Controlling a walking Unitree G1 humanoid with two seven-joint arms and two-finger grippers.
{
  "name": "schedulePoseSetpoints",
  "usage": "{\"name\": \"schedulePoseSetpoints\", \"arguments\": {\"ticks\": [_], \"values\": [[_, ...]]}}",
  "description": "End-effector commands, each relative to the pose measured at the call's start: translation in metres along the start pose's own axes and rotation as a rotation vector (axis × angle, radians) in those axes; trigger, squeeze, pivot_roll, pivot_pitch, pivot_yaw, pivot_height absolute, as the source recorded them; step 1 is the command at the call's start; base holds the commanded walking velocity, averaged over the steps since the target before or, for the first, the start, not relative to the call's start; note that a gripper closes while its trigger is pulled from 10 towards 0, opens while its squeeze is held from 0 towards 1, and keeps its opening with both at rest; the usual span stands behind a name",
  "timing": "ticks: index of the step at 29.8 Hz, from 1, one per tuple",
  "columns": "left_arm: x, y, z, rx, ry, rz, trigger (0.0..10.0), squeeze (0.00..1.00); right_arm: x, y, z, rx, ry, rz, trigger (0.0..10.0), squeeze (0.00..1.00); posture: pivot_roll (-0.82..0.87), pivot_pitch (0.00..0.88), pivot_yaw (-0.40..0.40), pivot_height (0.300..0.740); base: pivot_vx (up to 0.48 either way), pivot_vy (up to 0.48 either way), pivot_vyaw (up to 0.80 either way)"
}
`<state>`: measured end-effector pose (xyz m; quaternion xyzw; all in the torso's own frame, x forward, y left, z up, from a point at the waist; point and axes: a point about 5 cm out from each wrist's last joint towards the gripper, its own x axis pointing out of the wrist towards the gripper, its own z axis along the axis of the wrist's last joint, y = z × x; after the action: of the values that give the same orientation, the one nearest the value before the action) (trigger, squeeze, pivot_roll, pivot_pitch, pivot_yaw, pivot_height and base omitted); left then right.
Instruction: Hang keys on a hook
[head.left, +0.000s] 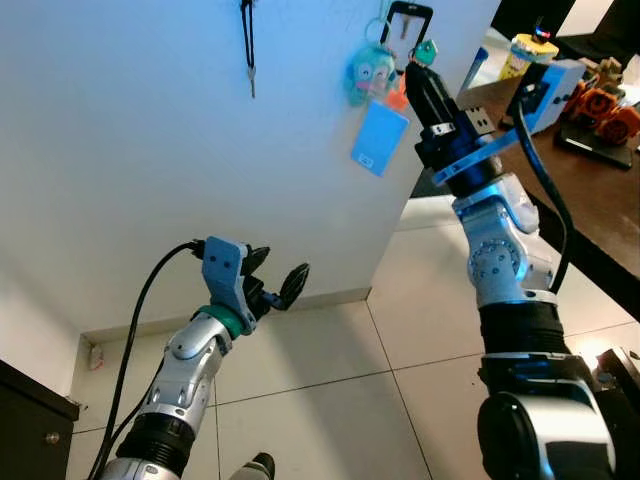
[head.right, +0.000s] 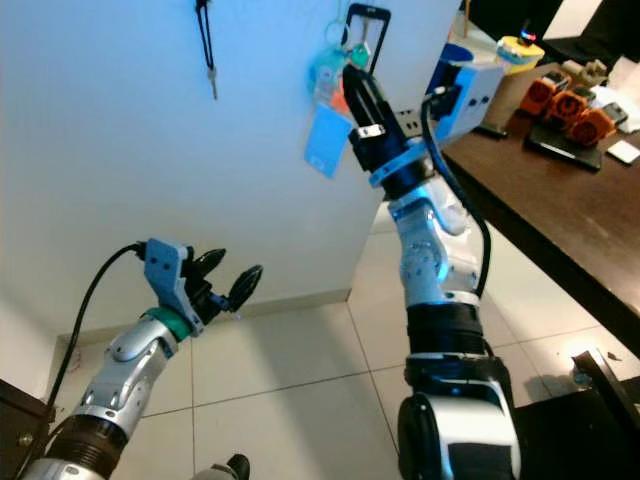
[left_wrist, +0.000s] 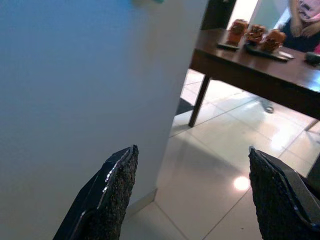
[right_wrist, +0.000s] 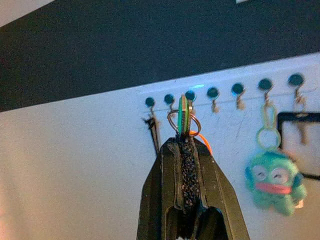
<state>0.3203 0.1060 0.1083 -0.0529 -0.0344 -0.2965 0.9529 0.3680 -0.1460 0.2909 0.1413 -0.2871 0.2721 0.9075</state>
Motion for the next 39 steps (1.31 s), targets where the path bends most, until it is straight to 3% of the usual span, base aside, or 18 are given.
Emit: {"name": "schedulePoseSetpoints", "arguments": {"ticks": [1,6,17,32,37,39], "values": [[0.000,-0.004,-0.003,0.009,0.016,-0.021,10.0,0.00,0.003,-0.001,0.004,-0.025,-0.007,-0.009,10.0,0.00,0.06,0.022,-0.008,0.740,0.345,0.000,0.00],[-0.001,-0.008,-0.004,0.014,0.020,-0.044,10.0,0.00,0.002,-0.007,0.005,-0.051,-0.005,-0.052,10.0,0.00,0.06,0.020,-0.009,0.740,0.349,0.000,0.00],[0.000,-0.011,-0.003,0.017,0.019,-0.060,10.0,0.00,0.004,-0.001,0.006,-0.049,-0.024,-0.005,10.0,0.00,0.05,0.018,-0.008,0.740,0.362,0.000,0.00],[-0.001,-0.012,-0.004,0.015,0.022,-0.063,10.0,0.00,0.005,0.013,0.007,-0.016,-0.040,0.098,10.0,0.00,0.05,0.033,-0.006,0.740,0.372,0.000,0.74],[-0.002,-0.013,-0.007,0.015,0.035,-0.062,10.0,0.00,0.005,0.014,0.007,-0.019,-0.039,0.106,10.0,0.00,0.05,0.036,-0.004,0.740,0.373,0.000,0.00],[-0.007,-0.009,-0.018,0.001,0.083,-0.034,10.0,0.00,0.005,0.014,0.008,-0.021,-0.039,0.107,10.0,0.00,0.05,0.043,-0.004,0.740,0.156,0.000,0.00]]}}
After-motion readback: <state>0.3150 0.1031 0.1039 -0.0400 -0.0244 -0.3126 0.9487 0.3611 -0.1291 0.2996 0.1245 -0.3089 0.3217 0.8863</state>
